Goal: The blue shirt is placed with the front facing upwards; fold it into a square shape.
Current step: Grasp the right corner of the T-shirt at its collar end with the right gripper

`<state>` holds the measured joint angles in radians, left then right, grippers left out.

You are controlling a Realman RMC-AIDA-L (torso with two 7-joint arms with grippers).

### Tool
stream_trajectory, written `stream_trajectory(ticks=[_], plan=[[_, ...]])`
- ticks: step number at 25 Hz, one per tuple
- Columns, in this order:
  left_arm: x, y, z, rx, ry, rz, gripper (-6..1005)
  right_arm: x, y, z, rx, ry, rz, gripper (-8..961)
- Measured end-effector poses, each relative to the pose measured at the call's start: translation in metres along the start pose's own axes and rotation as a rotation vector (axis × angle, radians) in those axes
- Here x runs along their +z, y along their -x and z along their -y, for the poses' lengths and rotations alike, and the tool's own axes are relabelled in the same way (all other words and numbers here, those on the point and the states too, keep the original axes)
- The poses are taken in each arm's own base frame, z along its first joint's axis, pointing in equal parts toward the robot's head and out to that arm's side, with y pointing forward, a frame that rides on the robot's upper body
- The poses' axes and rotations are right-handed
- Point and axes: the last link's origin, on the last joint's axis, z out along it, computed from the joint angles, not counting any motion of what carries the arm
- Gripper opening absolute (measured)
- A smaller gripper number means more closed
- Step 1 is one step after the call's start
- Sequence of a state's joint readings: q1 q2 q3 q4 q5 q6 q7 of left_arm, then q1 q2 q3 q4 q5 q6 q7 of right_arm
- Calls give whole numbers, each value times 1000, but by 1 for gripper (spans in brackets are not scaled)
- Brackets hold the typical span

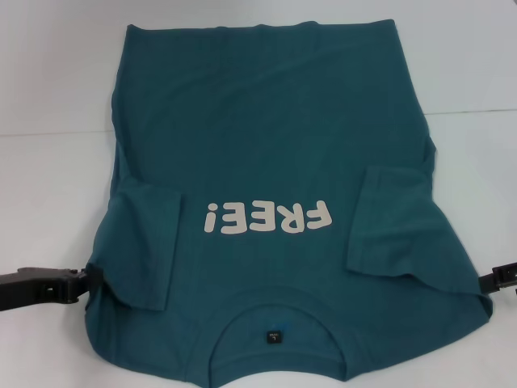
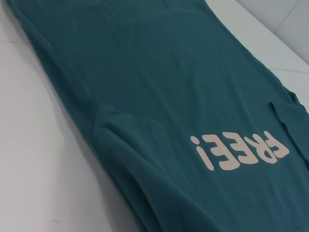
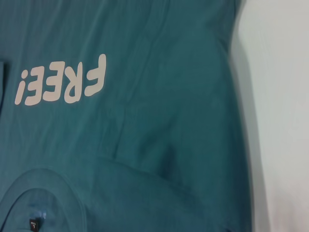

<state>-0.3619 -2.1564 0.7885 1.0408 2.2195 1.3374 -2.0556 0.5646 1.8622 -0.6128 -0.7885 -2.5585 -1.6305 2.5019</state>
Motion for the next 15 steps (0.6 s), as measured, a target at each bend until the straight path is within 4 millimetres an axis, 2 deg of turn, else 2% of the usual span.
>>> stream_trajectory(ticks=[15], plan=[[0, 4, -1, -6, 9, 8, 1, 4, 1, -1, -3, -6, 6, 862]])
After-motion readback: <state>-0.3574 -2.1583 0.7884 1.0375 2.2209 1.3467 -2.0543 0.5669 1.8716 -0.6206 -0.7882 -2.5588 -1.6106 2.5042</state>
